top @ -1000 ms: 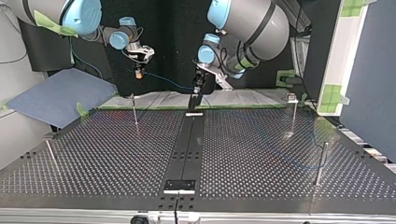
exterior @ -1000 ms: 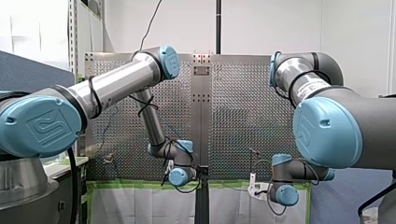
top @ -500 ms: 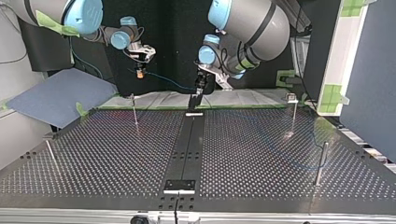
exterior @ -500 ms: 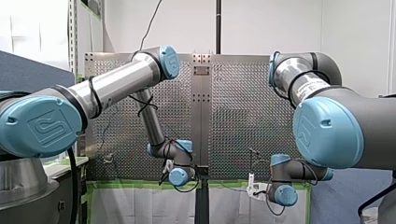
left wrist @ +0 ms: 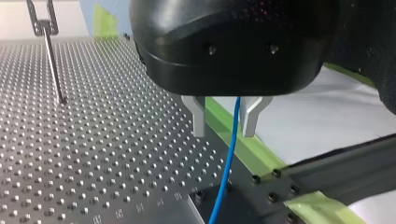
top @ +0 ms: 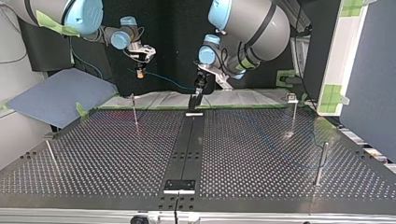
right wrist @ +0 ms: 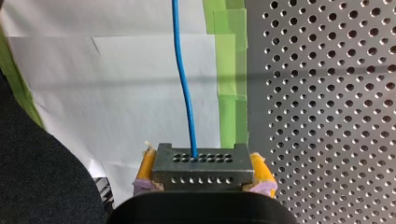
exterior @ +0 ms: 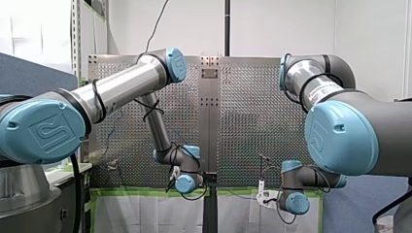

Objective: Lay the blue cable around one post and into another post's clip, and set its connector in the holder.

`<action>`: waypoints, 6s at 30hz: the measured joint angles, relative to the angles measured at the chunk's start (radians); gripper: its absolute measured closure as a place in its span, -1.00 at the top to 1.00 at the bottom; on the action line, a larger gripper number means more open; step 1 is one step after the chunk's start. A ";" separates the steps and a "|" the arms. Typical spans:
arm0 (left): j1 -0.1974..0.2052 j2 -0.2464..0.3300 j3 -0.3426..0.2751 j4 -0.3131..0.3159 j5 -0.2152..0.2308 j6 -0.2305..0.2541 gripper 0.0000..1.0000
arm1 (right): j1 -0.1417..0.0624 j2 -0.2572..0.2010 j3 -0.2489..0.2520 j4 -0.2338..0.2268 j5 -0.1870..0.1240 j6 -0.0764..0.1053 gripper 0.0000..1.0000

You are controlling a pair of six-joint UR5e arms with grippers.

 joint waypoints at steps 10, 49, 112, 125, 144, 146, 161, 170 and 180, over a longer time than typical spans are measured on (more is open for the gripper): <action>0.000 0.000 0.000 0.001 0.058 0.000 -0.07 | -0.007 0.001 0.000 -0.002 0.000 0.004 -1.00; 0.003 -0.058 0.064 -0.077 0.028 0.002 0.04 | -0.009 0.003 0.000 -0.011 -0.003 0.015 -1.00; -0.012 -0.057 0.084 -0.082 0.131 0.002 -0.80 | -0.055 0.011 -0.002 -0.036 0.008 0.027 -1.00; -0.014 -0.057 0.083 -0.082 0.148 0.002 -0.42 | -0.060 0.012 -0.002 -0.041 0.008 0.027 -1.00; -0.016 -0.056 0.084 -0.086 0.148 0.002 -0.91 | -0.062 0.016 -0.002 -0.044 0.010 0.027 -1.00; -0.017 -0.056 0.084 -0.089 0.149 0.002 -0.91 | -0.063 0.017 -0.002 -0.044 0.010 0.027 -1.00; -0.018 -0.056 0.084 -0.121 0.173 0.003 -0.97 | -0.063 0.019 -0.003 -0.046 0.011 0.027 -1.00; -0.032 -0.030 0.084 -0.167 0.209 0.005 -0.97 | -0.063 0.019 -0.003 -0.044 0.022 0.021 -1.00; -0.076 0.040 0.084 -0.221 0.214 0.004 -0.97 | -0.071 0.005 -0.002 -0.015 0.085 -0.025 -1.00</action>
